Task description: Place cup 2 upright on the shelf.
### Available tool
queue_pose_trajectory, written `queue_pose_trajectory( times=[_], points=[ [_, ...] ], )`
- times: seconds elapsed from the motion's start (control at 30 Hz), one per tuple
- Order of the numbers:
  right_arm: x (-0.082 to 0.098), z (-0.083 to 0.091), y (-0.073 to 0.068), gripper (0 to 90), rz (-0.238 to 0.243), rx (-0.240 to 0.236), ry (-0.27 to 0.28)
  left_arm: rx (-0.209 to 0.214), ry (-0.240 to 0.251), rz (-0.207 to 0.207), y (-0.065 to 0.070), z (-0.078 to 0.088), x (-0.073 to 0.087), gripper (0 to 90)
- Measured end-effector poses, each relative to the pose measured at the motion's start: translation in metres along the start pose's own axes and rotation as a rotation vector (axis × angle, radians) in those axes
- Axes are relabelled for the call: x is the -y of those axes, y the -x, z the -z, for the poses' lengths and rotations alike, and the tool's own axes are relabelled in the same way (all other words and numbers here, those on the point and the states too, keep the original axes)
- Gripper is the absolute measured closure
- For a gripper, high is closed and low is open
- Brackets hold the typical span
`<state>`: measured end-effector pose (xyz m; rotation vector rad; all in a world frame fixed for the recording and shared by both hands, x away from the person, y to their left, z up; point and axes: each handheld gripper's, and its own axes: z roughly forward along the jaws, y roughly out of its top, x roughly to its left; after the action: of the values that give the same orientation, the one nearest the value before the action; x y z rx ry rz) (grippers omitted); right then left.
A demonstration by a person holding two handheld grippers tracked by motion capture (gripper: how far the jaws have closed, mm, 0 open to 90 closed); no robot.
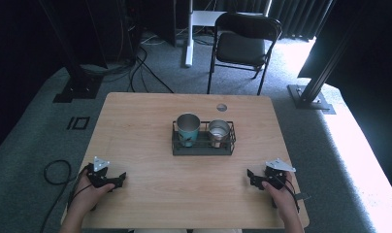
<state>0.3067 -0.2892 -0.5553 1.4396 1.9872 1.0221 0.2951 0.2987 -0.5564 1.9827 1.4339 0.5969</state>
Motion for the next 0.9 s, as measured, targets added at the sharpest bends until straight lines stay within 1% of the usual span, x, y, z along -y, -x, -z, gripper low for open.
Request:
queue_pose_trajectory(
  times=[0.03, 0.1, 0.2, 0.3, 0.5, 0.67, 0.77, 0.83, 0.9],
  points=[
    [0.001, 0.001, 0.001, 11.0, -0.007, 0.000, -0.008, 0.000, 0.000, 0.000, 0.000, 0.000, 0.000, 9.4],
    [0.003, 0.004, 0.003, 11.0, -0.016, 0.007, -0.001, 0.000, 0.000, -0.001, 0.000, 0.000, 0.000, 9.4],
    [0.006, 0.008, 0.007, 10.9, -0.040, 0.034, -0.008, 0.000, 0.000, -0.001, 0.000, 0.000, 0.000, 9.4],
    [0.008, 0.011, 0.010, 11.0, -0.050, 0.070, -0.020, 0.000, 0.000, 0.000, 0.000, 0.000, 0.000, 9.4],
    [0.014, 0.017, 0.013, 11.0, -0.059, 0.109, -0.048, 0.000, 0.000, 0.000, 0.000, 0.000, 0.000, 9.4],
    [0.021, 0.023, 0.017, 11.0, -0.100, 0.137, -0.093, 0.000, 0.000, 0.000, 0.000, 0.000, 0.000, 9.4],
    [0.023, 0.027, 0.018, 11.0, -0.120, 0.153, -0.092, 0.000, 0.001, 0.000, 0.000, 0.000, 0.000, 9.4],
    [0.025, 0.029, 0.017, 11.1, -0.118, 0.163, -0.095, 0.000, 0.001, 0.001, 0.000, 0.000, 0.000, 9.4],
    [0.027, 0.030, 0.015, 11.0, -0.114, 0.188, -0.103, -0.001, 0.001, 0.001, 0.000, 0.000, 0.000, 9.4]
  ],
)
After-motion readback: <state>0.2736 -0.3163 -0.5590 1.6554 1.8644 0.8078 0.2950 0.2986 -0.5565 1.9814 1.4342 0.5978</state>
